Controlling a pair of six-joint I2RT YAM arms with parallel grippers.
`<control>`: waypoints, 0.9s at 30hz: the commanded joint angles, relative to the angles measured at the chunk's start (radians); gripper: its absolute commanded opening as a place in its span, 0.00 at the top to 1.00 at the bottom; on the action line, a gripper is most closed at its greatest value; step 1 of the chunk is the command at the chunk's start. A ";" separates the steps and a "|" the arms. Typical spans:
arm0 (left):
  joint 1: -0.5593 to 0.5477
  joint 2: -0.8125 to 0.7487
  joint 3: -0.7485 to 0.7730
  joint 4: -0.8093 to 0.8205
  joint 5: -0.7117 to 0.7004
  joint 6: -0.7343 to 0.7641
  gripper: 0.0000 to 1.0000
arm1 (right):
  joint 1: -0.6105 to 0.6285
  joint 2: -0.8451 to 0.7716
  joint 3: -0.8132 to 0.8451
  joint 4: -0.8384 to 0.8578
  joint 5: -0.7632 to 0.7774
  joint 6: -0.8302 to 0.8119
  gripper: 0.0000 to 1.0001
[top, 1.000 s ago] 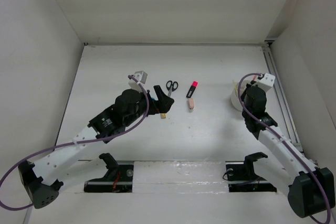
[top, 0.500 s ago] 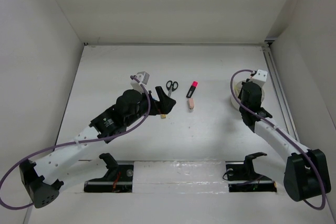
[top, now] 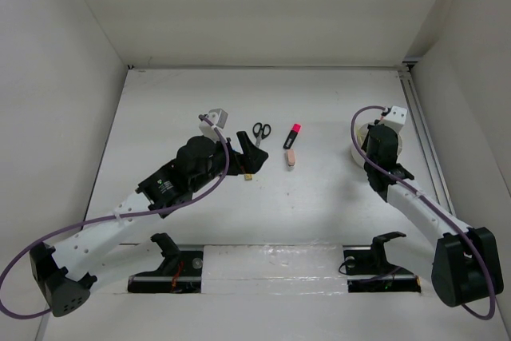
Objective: Sort the stationery into containers
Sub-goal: Place the pen in the storage box.
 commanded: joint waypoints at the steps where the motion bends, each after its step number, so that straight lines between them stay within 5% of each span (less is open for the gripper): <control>1: -0.002 -0.009 0.008 0.044 0.016 0.019 0.01 | 0.009 -0.005 -0.003 0.045 0.010 0.019 0.85; 15: -0.002 -0.018 0.008 0.035 0.007 0.019 0.01 | 0.080 0.024 -0.003 0.017 0.122 0.029 0.82; 27: -0.002 -0.009 0.017 0.035 -0.003 0.028 0.01 | 0.107 0.003 -0.003 0.008 0.143 0.062 0.61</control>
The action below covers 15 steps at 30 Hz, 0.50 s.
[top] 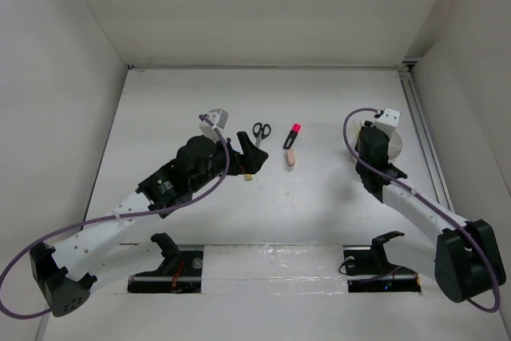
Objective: Sort the stationery into containers
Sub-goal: Place the pen in the storage box, then pick up the stapler from the center of the board.
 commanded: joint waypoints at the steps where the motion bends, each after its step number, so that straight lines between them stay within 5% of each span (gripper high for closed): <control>1: -0.002 -0.008 0.017 0.035 -0.004 0.013 0.01 | 0.016 -0.031 -0.003 -0.001 0.030 0.012 0.61; 6: -0.002 0.001 0.017 0.012 -0.044 0.003 0.01 | 0.073 -0.132 0.020 -0.059 0.062 0.021 0.54; 10: -0.002 0.059 0.037 -0.037 -0.111 -0.045 0.01 | 0.124 -0.230 0.084 -0.134 0.073 0.047 0.37; 12: -0.002 0.104 0.071 -0.060 -0.133 -0.066 0.01 | 0.150 -0.249 0.123 -0.202 0.046 0.058 0.26; 14: -0.002 0.130 0.089 -0.086 -0.159 -0.089 0.01 | 0.188 -0.229 0.181 -0.243 0.013 0.058 0.00; 15: -0.002 0.148 0.109 -0.099 -0.193 -0.106 0.01 | 0.200 -0.215 0.203 -0.293 -0.001 0.058 0.00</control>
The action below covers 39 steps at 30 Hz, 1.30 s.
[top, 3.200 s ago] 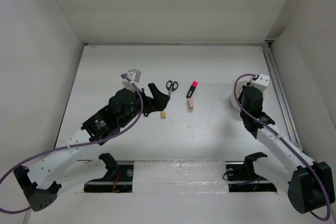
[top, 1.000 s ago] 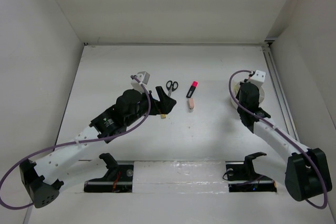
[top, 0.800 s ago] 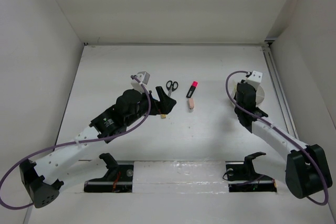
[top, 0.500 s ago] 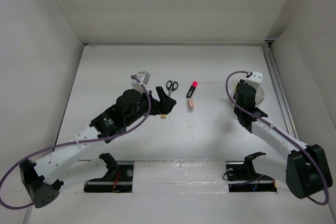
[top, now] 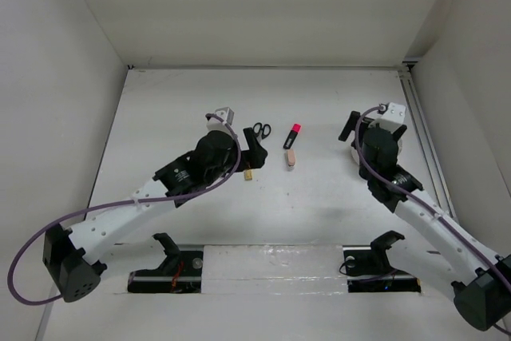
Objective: Sort the stationery into containers
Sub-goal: Pick up the stapler from the center of the board.
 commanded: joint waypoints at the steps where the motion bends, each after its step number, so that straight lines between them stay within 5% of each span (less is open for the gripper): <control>1: -0.002 0.019 0.079 -0.065 -0.104 -0.068 0.01 | 0.061 0.030 0.110 -0.121 -0.060 0.014 0.00; 5: -0.002 0.061 0.125 -0.145 -0.218 -0.148 0.01 | 0.108 0.095 0.205 -0.263 -0.101 0.084 0.00; 14: 0.012 0.160 0.243 -0.317 -0.353 -0.233 0.01 | 0.118 0.084 0.205 -0.255 -0.346 0.100 0.00; 18: 0.217 0.211 0.229 -0.296 -0.139 -0.158 0.01 | 0.118 0.084 0.242 -0.303 -0.356 0.110 0.00; 23: 0.325 0.229 0.206 -0.279 -0.114 -0.087 0.01 | 0.171 0.104 0.222 -0.312 -0.344 0.136 0.00; 30: 0.325 0.291 0.214 -0.285 -0.079 -0.039 0.01 | 0.202 0.242 0.254 -0.349 -0.332 0.192 0.00; 34: 0.313 0.302 0.170 -0.161 0.112 0.018 0.01 | 0.216 0.236 0.263 -0.401 -0.215 0.255 0.00; 39: 0.130 0.487 0.327 -0.190 0.058 0.004 0.01 | 0.216 0.169 0.298 -0.470 -0.133 0.273 0.00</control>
